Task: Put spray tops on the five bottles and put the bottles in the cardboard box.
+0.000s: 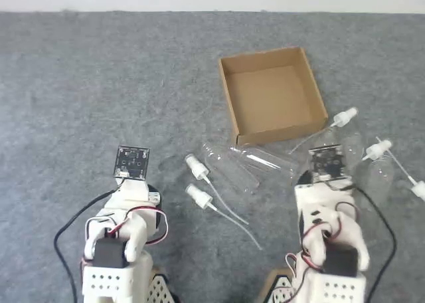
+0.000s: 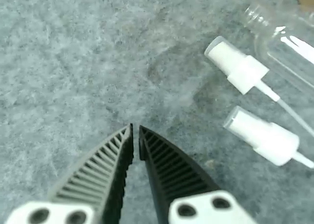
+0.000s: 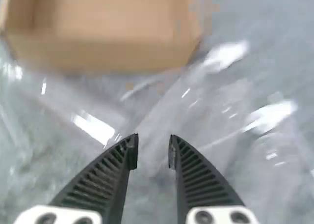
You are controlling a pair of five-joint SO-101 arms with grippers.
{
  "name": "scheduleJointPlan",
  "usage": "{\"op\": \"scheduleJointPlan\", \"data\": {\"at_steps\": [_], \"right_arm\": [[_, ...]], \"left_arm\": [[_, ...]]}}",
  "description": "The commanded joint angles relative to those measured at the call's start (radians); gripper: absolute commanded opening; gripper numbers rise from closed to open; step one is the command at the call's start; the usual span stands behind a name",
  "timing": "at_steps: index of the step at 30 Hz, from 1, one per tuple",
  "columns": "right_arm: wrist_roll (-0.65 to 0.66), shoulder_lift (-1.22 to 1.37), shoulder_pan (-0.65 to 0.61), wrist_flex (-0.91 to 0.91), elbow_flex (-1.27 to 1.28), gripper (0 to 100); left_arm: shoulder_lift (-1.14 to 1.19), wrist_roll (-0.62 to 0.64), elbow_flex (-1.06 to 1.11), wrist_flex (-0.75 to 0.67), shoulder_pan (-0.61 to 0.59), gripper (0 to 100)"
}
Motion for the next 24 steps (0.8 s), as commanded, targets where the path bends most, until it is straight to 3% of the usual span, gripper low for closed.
{"op": "scheduleJointPlan", "data": {"at_steps": [1, 7, 11, 16, 24], "right_arm": [[0.005, -0.012, 0.016, 0.036, -0.239, 8.1], [0.011, 0.163, 0.051, 0.036, -0.410, 8.1], [0.011, 0.470, 0.197, 0.016, -0.578, 8.7], [0.023, 0.915, 0.394, 0.016, -0.835, 20.6], [0.387, 1.498, 0.581, 0.016, -1.092, 22.7]], "left_arm": [[-0.015, 0.002, -0.005, 0.005, -0.005, 1], [-0.015, 0.002, -0.005, 0.005, -0.005, 1], [-0.015, 0.002, -0.005, 0.005, -0.005, 1], [-0.015, 0.002, -0.005, 0.005, -0.005, 1], [-0.015, 0.002, -0.005, 0.005, -0.005, 1]]}}
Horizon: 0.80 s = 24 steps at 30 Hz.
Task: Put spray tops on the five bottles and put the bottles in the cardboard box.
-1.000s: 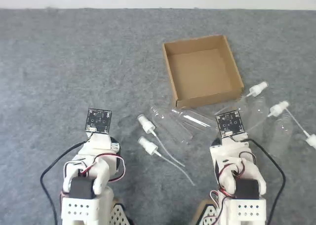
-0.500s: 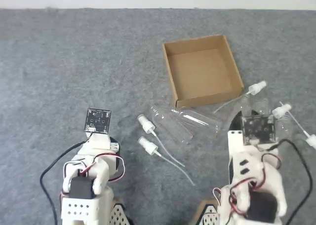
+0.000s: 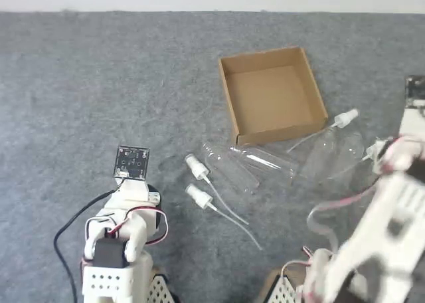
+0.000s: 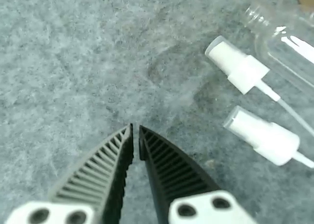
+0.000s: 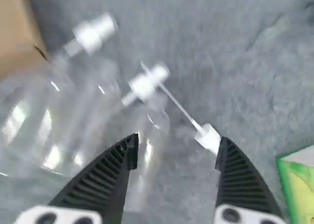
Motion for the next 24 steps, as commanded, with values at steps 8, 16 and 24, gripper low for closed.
{"op": "scheduleJointPlan", "data": {"at_steps": [8, 16, 24], "right_arm": [[0.456, 0.588, 0.234, -0.030, -0.391, 22.5], [0.663, 0.816, 0.248, -0.036, -0.488, 22.5], [0.664, 0.957, 0.282, -0.038, -0.575, 22.4]], "left_arm": [[-0.015, 0.002, -0.005, 0.005, -0.005, 1], [-0.015, 0.002, -0.005, 0.005, -0.005, 1], [-0.015, 0.002, -0.005, 0.005, -0.005, 1]]}}
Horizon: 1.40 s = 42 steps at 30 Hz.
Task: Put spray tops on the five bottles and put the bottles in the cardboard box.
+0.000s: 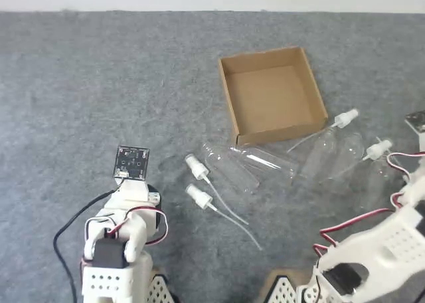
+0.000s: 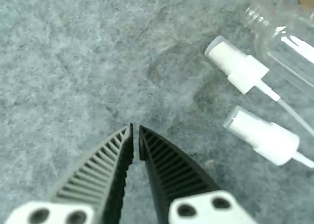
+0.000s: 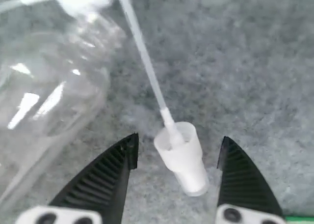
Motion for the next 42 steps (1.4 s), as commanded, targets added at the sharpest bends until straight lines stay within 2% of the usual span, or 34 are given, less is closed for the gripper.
{"op": "scheduleJointPlan", "data": {"at_steps": [1, 8, 12, 16, 20, 23, 26, 29, 35, 39, 42], "right_arm": [[0.015, 0.024, 0.024, -0.018, -0.087, 22.1], [0.015, 0.048, 0.039, -0.042, -0.094, 6.0], [-0.002, 0.027, 0.061, -0.041, -0.117, 5.7], [-0.120, -0.021, 0.082, -0.027, -0.176, 5.2], [-0.152, -0.105, 0.068, 0.088, -0.242, 5.1], [-0.238, -0.191, 0.005, 0.166, -0.282, 5.1], [-0.328, -0.294, -0.111, 0.262, -0.318, 5.1], [-0.419, -0.404, -0.285, 0.383, -0.342, 5.1], [-0.669, -0.567, -0.776, 0.518, -0.342, 5.1], [-0.827, -0.545, -1.095, 0.515, -0.342, 5.1], [-0.914, -0.458, -1.280, 0.504, -0.347, 5.1]], "left_arm": [[-0.015, 0.002, -0.005, 0.005, -0.005, 1], [-0.015, 0.002, -0.005, 0.005, -0.005, 1], [-0.015, 0.002, -0.005, 0.005, -0.005, 1], [-0.015, 0.002, -0.005, 0.005, -0.005, 1], [-0.015, 0.002, -0.005, 0.005, -0.005, 1], [-0.015, 0.002, -0.005, 0.005, -0.005, 1], [-0.015, 0.002, -0.005, 0.005, -0.005, 1], [-0.015, 0.002, -0.005, 0.005, -0.005, 1], [-0.015, 0.002, -0.005, 0.005, -0.005, 1], [-0.015, 0.002, -0.005, 0.005, -0.005, 1], [-0.015, 0.002, -0.005, 0.005, -0.005, 1]]}}
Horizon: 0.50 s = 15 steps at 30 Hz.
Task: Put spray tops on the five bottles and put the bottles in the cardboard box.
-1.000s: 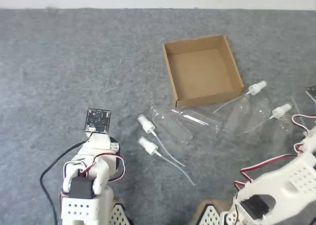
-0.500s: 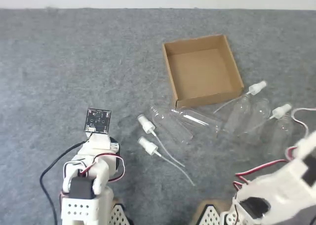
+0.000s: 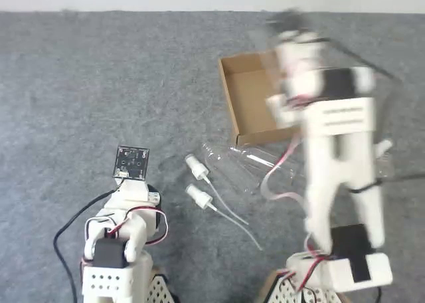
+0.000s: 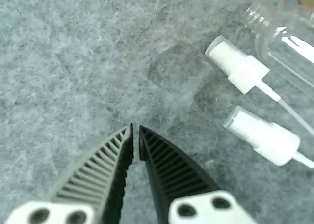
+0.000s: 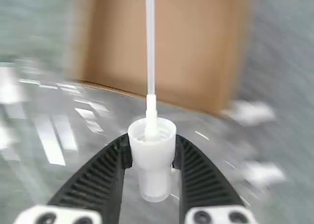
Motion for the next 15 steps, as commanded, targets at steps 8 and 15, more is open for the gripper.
{"op": "scheduleJointPlan", "data": {"at_steps": [8, 15], "right_arm": [[-0.479, 0.338, -0.447, -0.213, -0.061, 5.1], [-0.620, 0.486, -0.549, -0.283, -0.063, 5.6]], "left_arm": [[-0.015, 0.002, -0.005, 0.005, -0.003, 1], [-0.015, 0.002, -0.005, 0.005, -0.003, 1]]}}
